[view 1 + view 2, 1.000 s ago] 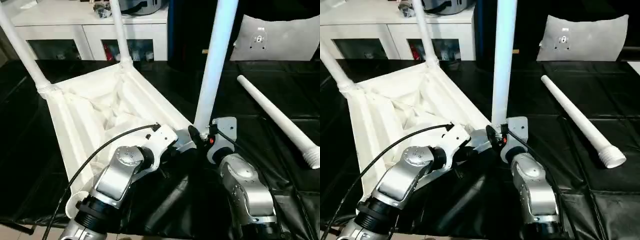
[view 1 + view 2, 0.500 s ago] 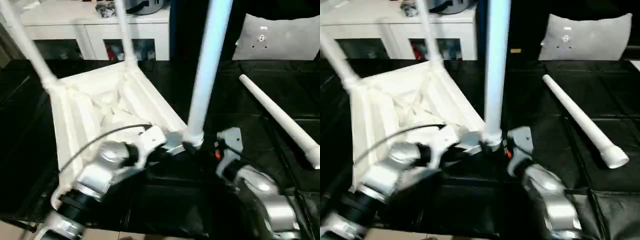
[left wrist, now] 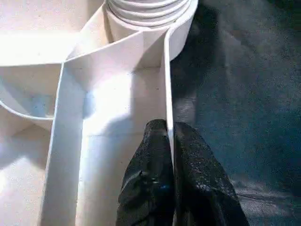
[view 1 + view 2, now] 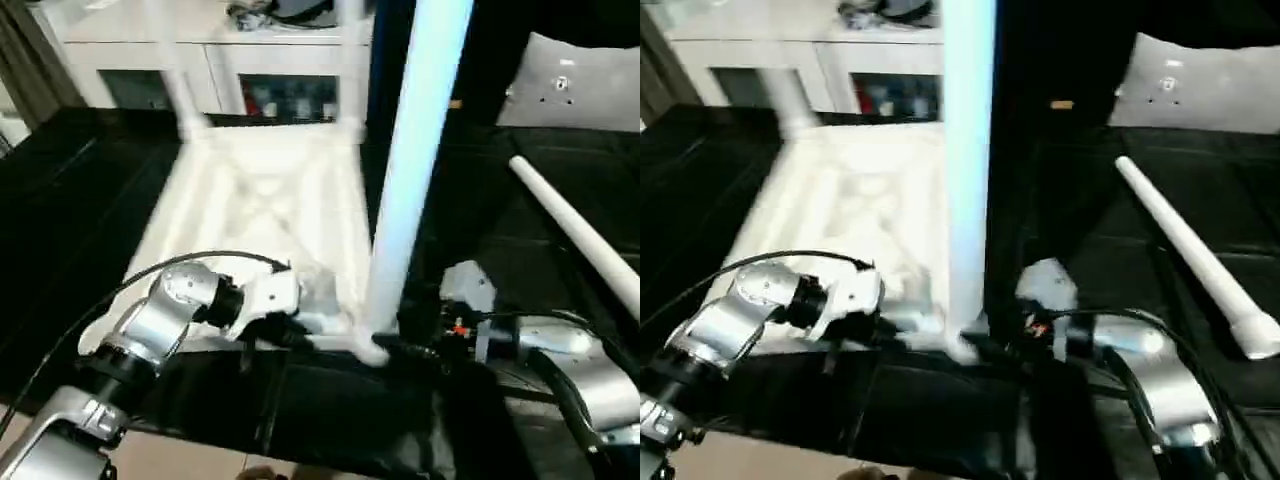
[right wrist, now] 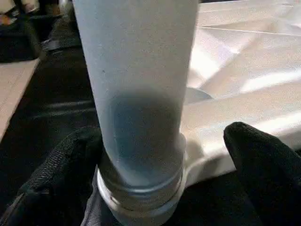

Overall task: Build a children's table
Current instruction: Rotate leg to tighten

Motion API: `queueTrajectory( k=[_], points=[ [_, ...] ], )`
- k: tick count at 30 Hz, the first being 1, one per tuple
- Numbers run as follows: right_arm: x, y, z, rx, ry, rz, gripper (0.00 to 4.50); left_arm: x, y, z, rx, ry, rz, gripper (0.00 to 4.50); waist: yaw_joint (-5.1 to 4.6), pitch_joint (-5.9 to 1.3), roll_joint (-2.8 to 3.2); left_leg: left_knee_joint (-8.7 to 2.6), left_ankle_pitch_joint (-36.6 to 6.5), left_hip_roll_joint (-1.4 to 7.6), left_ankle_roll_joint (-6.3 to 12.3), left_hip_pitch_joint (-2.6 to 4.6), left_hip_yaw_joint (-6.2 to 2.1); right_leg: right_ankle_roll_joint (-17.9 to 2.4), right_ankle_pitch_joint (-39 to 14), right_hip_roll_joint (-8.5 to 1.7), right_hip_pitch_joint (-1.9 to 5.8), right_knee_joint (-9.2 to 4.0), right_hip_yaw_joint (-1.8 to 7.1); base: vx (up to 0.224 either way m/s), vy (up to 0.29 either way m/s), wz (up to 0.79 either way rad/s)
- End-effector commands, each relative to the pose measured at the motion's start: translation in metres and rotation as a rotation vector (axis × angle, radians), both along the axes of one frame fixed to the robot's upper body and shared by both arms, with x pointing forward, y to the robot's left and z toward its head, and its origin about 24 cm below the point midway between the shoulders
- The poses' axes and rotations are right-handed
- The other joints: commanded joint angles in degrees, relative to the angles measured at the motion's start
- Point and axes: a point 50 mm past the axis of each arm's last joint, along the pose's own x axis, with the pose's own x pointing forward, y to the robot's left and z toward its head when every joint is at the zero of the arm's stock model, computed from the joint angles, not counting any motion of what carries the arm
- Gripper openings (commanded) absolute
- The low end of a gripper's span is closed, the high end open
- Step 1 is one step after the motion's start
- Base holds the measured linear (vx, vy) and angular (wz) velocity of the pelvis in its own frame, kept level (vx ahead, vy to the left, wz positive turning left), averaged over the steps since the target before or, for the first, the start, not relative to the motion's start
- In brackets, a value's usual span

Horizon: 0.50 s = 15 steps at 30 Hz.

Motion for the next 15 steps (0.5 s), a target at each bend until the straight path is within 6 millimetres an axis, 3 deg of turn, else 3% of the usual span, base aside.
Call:
queueTrajectory(
  k=[1,3,5,7,10,11,15],
  points=[
    [0.0004,0.0012,0.0000,-0.024,0.004,0.039,4.44,-0.0018,-0.0083,0.0059,0.018,-0.013,-0.115,0.00,-0.41,-3.38,-0.59,-3.78,-9.4,1.57,2.82,0.43,-0.02,-14.9,-4.4,-2.55,2.94,-3.55,1.29,0.000,0.000,0.00],
    [-0.0003,0.0040,-0.0007,-0.032,0.019,0.079,4.44,-0.0018,-0.0089,0.0049,0.020,-0.009,-0.131,0.00,-0.48,-3.44,-0.91,-3.75,-8.7,1.52,2.94,0.25,-0.06,-14.9,-4.0,-2.52,3.08,-3.47,1.24,0.000,0.000,0.00],
    [-0.0004,0.0052,-0.0012,-0.030,0.037,0.096,4.44,-0.0019,-0.0094,0.0046,0.021,-0.009,-0.140,0.00,-0.44,-3.46,-0.72,-3.68,-8.5,1.50,3.04,0.32,-0.05,-14.8,-4.4,-2.55,3.02,-3.49,1.23,0.000,0.000,0.00],
    [0.0005,0.0064,-0.0019,-0.030,0.053,0.119,4.09,-0.0022,-0.0107,0.0040,0.019,-0.003,-0.158,0.00,-0.48,-3.48,-0.99,-3.65,-8.3,1.54,3.14,0.31,0.02,-15.0,-4.4,-2.51,3.02,-3.50,1.25,0.000,0.000,0.00],
    [0.0026,0.0083,-0.0019,-0.018,0.073,0.132,4.03,-0.0014,-0.0114,0.0033,0.019,-0.003,-0.172,0.00,-0.40,-3.54,-0.88,-3.58,-7.8,1.56,3.49,0.31,0.02,-15.4,-4.2,-2.51,2.95,-3.39,1.20,0.000,0.000,0.00],
    [0.0028,0.0087,-0.0021,-0.015,0.081,0.136,3.74,-0.0012,-0.0114,0.0031,0.020,-0.002,-0.174,0.00,-0.37,-3.53,-0.94,-3.61,-7.8,1.58,3.46,0.26,0.00,-15.3,-4.2,-2.51,3.00,-3.38,1.19,0.000,0.000,0.00],
    [0.0021,0.0099,-0.0043,-0.010,0.119,0.159,3.44,-0.0015,-0.0099,0.0028,0.032,0.000,-0.185,0.00,-0.22,-3.51,-0.98,-3.62,-8.0,1.62,3.42,0.28,0.01,-15.2,-4.8,-2.56,2.96,-3.39,1.21,0.000,0.000,0.00]
  ],
)
